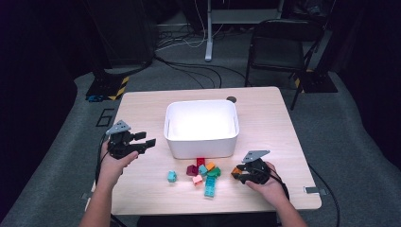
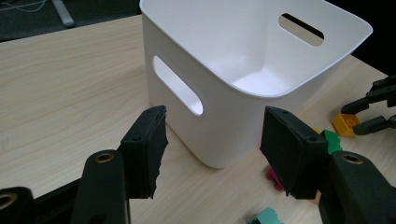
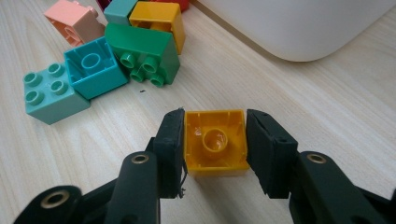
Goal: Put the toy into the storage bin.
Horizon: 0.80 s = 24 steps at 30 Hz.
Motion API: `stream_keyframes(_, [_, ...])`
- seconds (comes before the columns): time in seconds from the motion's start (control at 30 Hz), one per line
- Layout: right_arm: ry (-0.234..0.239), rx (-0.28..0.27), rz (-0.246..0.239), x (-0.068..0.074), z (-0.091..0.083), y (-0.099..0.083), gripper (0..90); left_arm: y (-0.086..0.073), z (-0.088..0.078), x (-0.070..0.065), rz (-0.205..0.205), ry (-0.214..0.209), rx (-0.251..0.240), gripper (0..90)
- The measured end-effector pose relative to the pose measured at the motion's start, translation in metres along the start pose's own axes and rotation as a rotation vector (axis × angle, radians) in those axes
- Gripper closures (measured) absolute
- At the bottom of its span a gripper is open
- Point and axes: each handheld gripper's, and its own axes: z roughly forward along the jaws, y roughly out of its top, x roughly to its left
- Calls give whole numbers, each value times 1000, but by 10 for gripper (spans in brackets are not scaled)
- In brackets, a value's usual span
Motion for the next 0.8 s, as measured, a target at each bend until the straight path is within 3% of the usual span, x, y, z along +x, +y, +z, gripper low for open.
stream_keyframes(0.4, [-26,-29,3,4,-14,12,583,0,-1,1,1,3,2,404])
stream_keyframes(0.63, [-19,-40,33,4,-26,22,584,0,-3,1,-4,12,-4,404])
stream_keyframes(0.8, [-43,-38,42,6,-35,31,584,0,-7,4,-7,17,-6,404])
